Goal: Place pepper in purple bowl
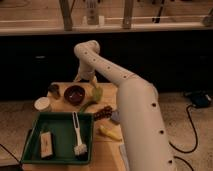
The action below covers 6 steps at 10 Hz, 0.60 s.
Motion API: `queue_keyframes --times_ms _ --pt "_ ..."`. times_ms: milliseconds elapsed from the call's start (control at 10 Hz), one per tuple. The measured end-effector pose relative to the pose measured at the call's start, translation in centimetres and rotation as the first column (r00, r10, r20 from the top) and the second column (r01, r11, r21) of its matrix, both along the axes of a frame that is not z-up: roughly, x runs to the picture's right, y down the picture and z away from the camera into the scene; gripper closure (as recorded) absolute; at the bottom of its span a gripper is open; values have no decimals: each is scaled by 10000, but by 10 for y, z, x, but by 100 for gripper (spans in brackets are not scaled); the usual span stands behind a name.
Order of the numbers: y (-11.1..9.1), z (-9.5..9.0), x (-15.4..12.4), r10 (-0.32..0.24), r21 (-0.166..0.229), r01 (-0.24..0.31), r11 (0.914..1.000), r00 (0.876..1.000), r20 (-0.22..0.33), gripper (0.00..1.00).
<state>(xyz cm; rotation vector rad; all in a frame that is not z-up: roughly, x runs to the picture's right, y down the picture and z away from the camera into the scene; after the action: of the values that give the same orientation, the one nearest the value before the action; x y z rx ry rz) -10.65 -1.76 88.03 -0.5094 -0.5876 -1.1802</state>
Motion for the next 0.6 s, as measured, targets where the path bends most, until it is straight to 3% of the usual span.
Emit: queue_keyframes --times_ms 600 --pt "-2 1 8 39 12 -39 10000 10000 -13 20"
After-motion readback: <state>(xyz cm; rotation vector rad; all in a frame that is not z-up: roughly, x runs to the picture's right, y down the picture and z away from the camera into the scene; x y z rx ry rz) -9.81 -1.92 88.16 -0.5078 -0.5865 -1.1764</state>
